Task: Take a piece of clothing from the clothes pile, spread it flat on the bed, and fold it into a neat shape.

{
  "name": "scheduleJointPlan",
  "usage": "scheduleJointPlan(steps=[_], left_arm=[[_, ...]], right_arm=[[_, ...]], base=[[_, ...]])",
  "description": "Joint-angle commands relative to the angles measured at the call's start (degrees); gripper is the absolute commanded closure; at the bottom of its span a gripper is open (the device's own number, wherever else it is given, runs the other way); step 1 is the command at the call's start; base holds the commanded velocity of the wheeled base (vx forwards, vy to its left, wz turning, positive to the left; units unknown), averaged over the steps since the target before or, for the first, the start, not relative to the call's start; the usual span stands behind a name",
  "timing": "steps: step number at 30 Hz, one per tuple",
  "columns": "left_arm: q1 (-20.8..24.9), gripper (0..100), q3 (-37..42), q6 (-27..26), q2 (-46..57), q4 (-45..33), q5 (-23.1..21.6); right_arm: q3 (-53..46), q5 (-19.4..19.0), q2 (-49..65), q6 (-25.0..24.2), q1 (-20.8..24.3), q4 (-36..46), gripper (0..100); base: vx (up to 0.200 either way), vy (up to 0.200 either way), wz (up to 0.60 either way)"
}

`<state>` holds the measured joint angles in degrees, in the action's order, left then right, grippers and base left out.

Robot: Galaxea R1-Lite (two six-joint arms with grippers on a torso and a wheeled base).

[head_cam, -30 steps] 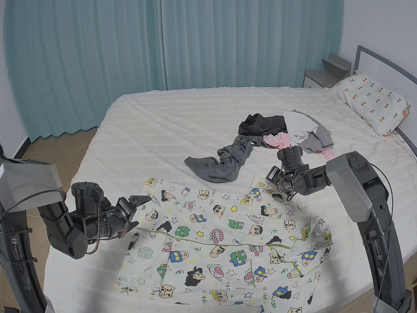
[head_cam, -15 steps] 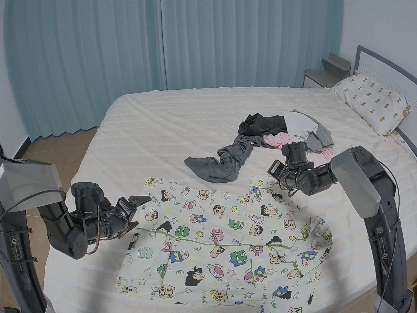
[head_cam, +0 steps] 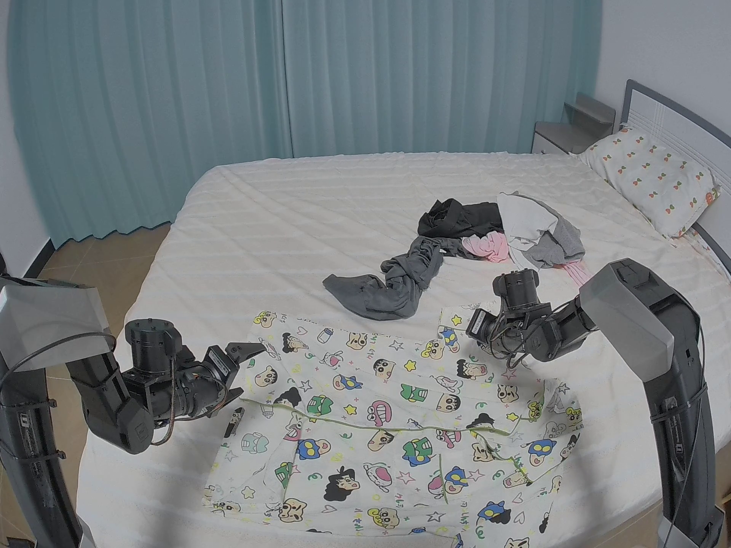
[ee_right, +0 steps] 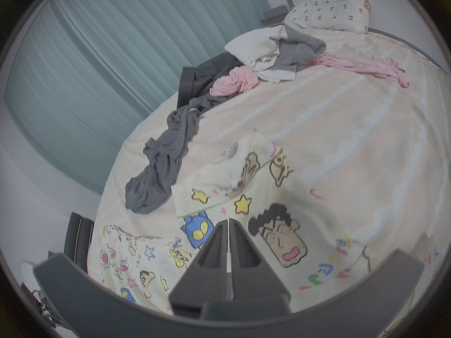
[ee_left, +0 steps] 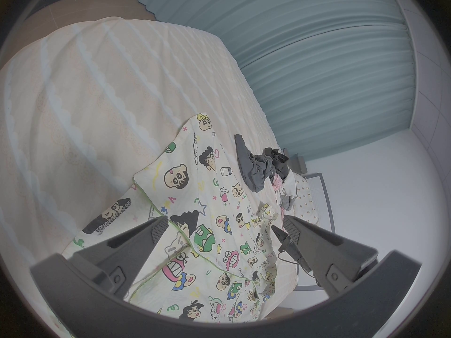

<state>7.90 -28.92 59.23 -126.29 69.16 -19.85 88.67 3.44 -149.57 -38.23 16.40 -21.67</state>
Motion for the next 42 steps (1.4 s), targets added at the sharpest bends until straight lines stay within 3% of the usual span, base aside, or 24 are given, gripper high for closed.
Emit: scheduleJointPlan(steps=[1,4,6,7,8,11,17,22,30,31,33,34,35,38,39,42], left_arm=[[0.01,0,0.44,0.09,0.17,0.01,-0.02],[0.01,0,0.70,0.09,0.35,0.01,-0.10],[0.01,0,0.79,0.09,0.35,0.01,-0.10],[0.01,0,0.79,0.09,0.35,0.01,-0.10],[0.01,0,0.79,0.09,0.35,0.01,-0.10],[0.01,0,0.79,0.09,0.35,0.01,-0.10],[0.01,0,0.79,0.09,0.35,0.01,-0.10],[0.01,0,0.70,0.09,0.35,0.01,-0.10],[0.01,0,0.53,0.18,0.35,0.01,-0.19],[0.01,0,0.53,0.18,0.35,0.01,-0.28],[0.01,0,0.53,0.18,0.35,0.01,-0.28],[0.01,0,0.53,0.18,0.35,0.01,-0.28],[0.01,0,0.53,0.18,0.35,0.01,-0.37],[0.01,0,0.53,0.18,0.35,0.01,-0.81],[0.01,0,0.62,0.18,0.35,0.01,-0.90],[-0.08,0,0.62,0.00,0.35,0.10,-0.90]], right_arm=[[6.25,0.43,-4.51,-0.09,0.65,5.06,100],[10.29,1.04,-5.82,-0.71,0.30,6.91,100],[17.59,4.74,-7.85,-2.29,-0.84,7.88,100],[17.59,4.74,-7.85,-2.29,-0.84,7.88,100],[24.09,8.43,-10.31,-3.17,-1.72,9.19,100],[25.92,11.15,-11.98,-4.92,-2.42,9.72,100],[25.92,12.12,-10.57,-9.58,-2.51,8.75,100],[25.92,11.50,-4.86,-10.55,-2.51,8.67,100],[1.50,3.95,11.40,-7.03,-3.30,7.09,100],[-5.18,3.95,13.78,-6.16,-3.48,3.92,100],[-9.31,3.95,15.01,-5.54,-3.65,1.37,100],[-17.22,3.42,17.47,-3.87,-4.18,-3.20,100],[-21.97,3.33,18.87,-3.08,-4.36,-6.10,0],[-30.40,3.24,21.51,-2.82,-4.62,-12.25,0],[-39.63,2.45,24.15,-2.46,-4.62,-18.40,0],[-51.85,-2.21,27.22,-2.99,-4.53,-29.04,0]], base=[[0.000,0.000,0.00],[0.000,0.000,0.00],[0.000,0.000,0.00],[0.000,0.000,0.00],[0.000,0.000,0.00],[0.000,0.000,0.00],[0.000,0.000,0.00],[0.000,0.000,0.00],[0.000,0.000,0.00],[0.000,0.000,0.00],[0.000,0.000,0.00],[0.000,0.000,0.00],[0.000,0.000,0.00],[0.000,0.000,0.00],[0.000,0.000,0.00],[0.000,0.000,0.00]])
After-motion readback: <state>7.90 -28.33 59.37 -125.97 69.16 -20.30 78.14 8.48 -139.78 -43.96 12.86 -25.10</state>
